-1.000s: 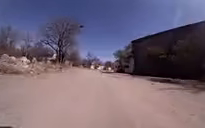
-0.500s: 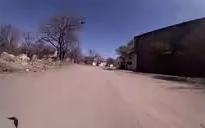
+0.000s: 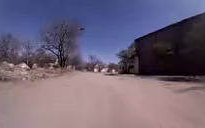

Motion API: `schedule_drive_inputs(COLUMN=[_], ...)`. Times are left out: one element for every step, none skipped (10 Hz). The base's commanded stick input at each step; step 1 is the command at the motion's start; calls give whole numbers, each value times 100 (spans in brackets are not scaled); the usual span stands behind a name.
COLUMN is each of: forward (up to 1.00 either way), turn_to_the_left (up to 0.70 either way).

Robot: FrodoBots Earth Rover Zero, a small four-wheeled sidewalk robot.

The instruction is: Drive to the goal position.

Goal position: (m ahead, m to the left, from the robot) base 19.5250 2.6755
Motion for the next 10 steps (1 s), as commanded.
schedule_drive_inputs(forward=[100,100,100,100,100,100,100,100,100,100], turn_to_the_left=[0,0,0,0,0,0,0,0,0,0])
